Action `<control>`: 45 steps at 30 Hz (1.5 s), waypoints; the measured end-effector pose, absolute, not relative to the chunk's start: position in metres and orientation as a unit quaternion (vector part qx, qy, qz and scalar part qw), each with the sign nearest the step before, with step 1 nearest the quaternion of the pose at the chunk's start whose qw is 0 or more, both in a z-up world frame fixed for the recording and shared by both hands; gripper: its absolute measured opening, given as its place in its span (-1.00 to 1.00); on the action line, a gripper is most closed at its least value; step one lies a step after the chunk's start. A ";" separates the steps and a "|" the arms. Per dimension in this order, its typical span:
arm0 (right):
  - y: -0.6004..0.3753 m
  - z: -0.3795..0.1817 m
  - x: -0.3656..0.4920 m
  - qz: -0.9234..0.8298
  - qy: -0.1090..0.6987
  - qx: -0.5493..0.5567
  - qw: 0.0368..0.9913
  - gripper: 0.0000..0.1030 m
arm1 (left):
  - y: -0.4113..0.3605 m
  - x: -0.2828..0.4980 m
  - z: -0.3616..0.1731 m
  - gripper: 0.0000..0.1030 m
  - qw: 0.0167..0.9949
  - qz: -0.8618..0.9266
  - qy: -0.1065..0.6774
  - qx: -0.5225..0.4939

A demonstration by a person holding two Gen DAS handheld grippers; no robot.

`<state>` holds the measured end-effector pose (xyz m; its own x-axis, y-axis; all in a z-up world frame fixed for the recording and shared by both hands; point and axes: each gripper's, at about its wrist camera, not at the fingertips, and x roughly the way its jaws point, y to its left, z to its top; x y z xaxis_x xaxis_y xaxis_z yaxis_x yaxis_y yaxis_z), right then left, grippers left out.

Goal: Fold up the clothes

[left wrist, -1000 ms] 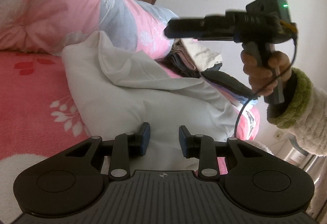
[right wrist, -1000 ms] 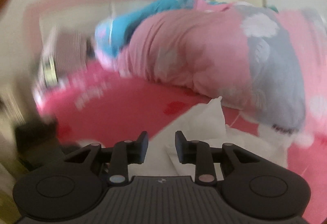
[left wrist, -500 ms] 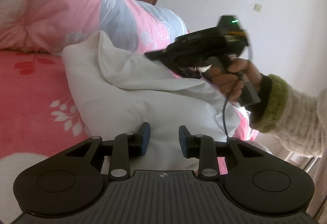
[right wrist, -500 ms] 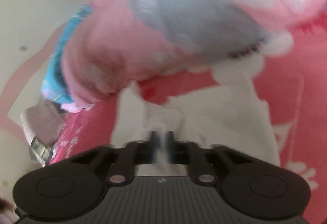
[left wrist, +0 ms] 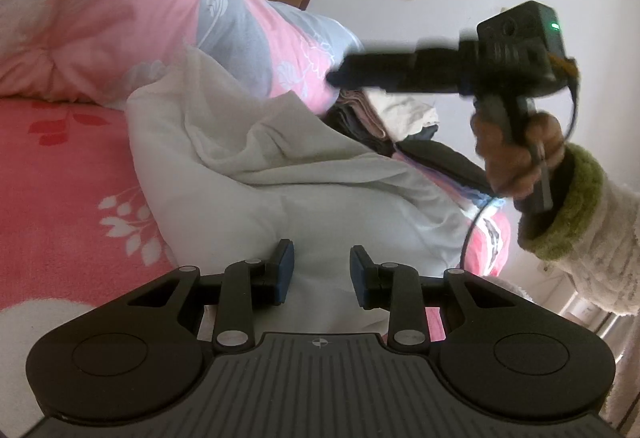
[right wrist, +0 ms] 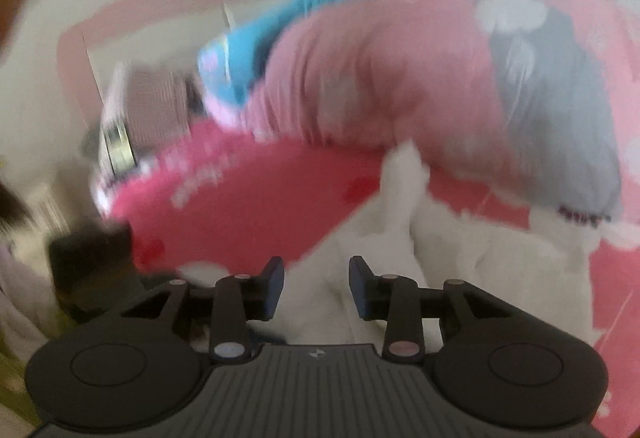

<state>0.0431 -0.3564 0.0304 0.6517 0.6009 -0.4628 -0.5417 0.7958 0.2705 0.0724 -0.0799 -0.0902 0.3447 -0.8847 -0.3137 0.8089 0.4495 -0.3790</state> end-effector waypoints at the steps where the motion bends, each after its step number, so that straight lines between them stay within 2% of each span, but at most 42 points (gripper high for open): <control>1: -0.367 0.033 0.047 0.315 0.263 0.082 0.908 -0.11 | -0.080 0.072 -0.091 -0.40 0.816 -0.519 0.241 -0.079; 3: -0.393 0.029 0.065 0.287 0.261 0.140 0.911 -0.11 | -0.079 0.072 -0.091 -0.40 0.816 -0.519 0.241 -0.079; 7: -0.429 -0.005 0.123 0.180 0.348 0.195 0.899 -0.17 | -0.079 0.072 -0.092 -0.40 0.816 -0.520 0.241 -0.080; 14: -0.409 -0.050 0.165 0.161 0.434 0.117 0.879 -0.40 | -0.078 0.072 -0.093 -0.40 0.815 -0.521 0.239 -0.083; 16: -0.406 -0.049 0.166 0.152 0.425 0.101 0.887 -0.74 | -0.077 0.071 -0.092 -0.40 0.815 -0.521 0.240 -0.084; 18: -0.406 -0.043 0.159 0.137 0.403 0.108 0.898 -0.90 | -0.078 0.071 -0.091 -0.40 0.815 -0.520 0.241 -0.084; 24: -0.444 -0.019 0.133 0.037 0.316 0.134 0.939 -0.90 | -0.079 0.070 -0.089 -0.40 0.815 -0.518 0.245 -0.085; 33: -0.462 -0.040 0.134 0.014 0.315 0.154 0.936 -0.91 | -0.082 0.069 -0.085 -0.40 0.818 -0.511 0.252 -0.078; 40: -0.465 -0.063 0.141 -0.010 0.330 0.132 0.935 -0.93 | -0.084 0.068 -0.083 -0.40 0.821 -0.506 0.256 -0.066; 43: -0.462 -0.067 0.143 -0.053 0.330 0.083 0.939 -1.00 | -0.085 0.067 -0.082 -0.40 0.823 -0.503 0.258 -0.062; 45: -0.477 -0.067 0.135 -0.056 0.329 0.115 0.936 -1.00 | -0.086 0.067 -0.082 -0.40 0.824 -0.501 0.259 -0.059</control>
